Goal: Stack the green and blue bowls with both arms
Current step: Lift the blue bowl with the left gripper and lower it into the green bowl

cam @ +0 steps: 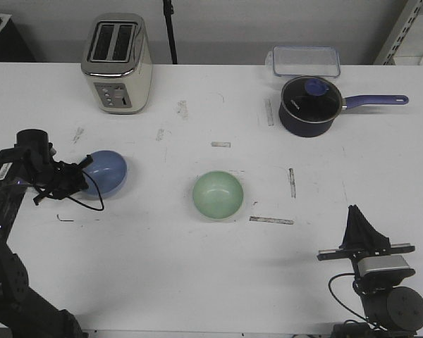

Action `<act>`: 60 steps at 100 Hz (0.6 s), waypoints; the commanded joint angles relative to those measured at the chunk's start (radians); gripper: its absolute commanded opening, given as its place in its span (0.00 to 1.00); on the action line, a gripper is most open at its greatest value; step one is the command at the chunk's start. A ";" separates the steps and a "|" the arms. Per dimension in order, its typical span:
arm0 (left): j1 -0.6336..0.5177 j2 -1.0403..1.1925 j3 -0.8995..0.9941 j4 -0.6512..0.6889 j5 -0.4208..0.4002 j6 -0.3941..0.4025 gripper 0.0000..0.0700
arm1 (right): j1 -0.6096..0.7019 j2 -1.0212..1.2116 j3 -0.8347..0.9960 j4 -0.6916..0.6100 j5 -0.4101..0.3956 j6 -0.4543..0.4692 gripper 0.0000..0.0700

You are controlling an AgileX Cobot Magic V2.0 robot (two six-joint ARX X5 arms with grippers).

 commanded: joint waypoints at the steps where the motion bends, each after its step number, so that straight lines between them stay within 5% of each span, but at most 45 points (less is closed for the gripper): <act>1: -0.019 -0.010 0.066 -0.026 0.003 -0.005 0.00 | 0.000 0.000 0.002 0.011 0.000 0.009 0.01; 60: -0.505 -0.005 0.252 -0.074 0.008 -0.058 0.00 | 0.000 0.000 0.002 0.010 0.000 0.009 0.01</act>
